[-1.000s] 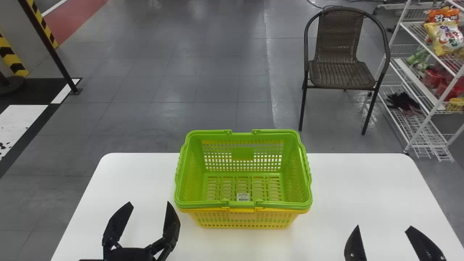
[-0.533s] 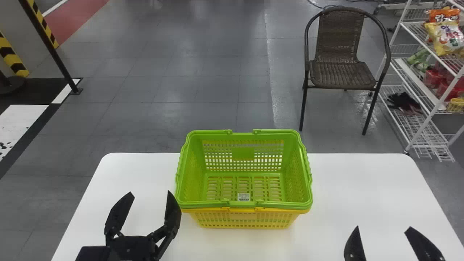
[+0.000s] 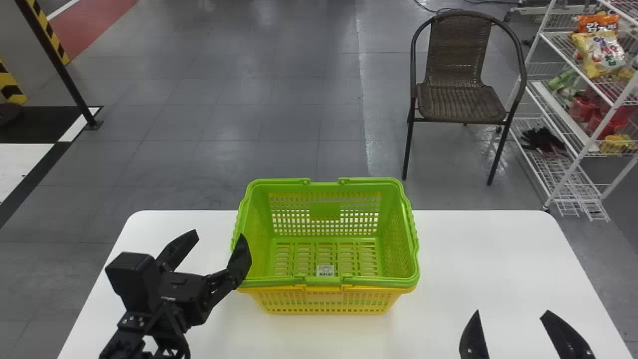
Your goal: Grasp handle with right gripper to insert into left gripper then lift and swing left to center
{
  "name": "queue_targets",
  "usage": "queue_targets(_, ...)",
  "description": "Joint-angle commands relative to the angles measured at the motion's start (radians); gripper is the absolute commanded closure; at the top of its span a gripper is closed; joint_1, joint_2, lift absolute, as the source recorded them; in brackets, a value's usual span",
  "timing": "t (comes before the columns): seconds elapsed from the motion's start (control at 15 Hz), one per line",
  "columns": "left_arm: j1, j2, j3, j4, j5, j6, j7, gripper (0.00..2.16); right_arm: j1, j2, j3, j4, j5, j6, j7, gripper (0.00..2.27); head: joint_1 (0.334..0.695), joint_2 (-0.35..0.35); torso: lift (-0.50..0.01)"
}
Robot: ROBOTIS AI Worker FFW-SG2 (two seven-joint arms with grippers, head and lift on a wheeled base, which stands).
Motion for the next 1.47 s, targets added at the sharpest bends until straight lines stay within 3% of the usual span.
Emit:
queue_targets(0.0, -0.073, -0.001, 0.072, -0.016, 0.078, 0.203, -0.069, 0.11, 0.003, 0.0, 0.0, 0.0, 0.0, 0.0, 0.0, 0.09, 0.695, 0.054, 0.0)
queue_targets(0.13, -0.138, 0.005, 0.111, -0.015, 0.127, 0.307, -0.124, 0.11, 0.003, 0.0, 0.0, 0.001, 0.0, 0.0, 0.0, 0.09, 0.695, 0.061, 0.0)
queue_targets(0.73, -0.458, 0.005, 0.21, 0.104, 0.067, 0.93, -0.373, 0.11, 0.001, 0.0, 0.005, 0.015, 0.0, 0.0, 0.0, 0.09, 0.695, 0.061, 0.0)
queue_targets(1.2, -0.762, 0.094, 0.189, 0.481, 0.009, 1.013, -0.529, 0.11, 0.004, 0.0, 0.006, 0.015, 0.0, 0.003, 0.0, 0.09, 0.695, 0.055, 0.0)
queue_targets(1.4, -0.822, 0.105, 0.178, 0.593, -0.098, 1.013, -0.601, 0.11, 0.01, -0.002, 0.006, 0.015, 0.0, 0.0, 0.001, 0.09, 0.695, 0.065, 0.0)
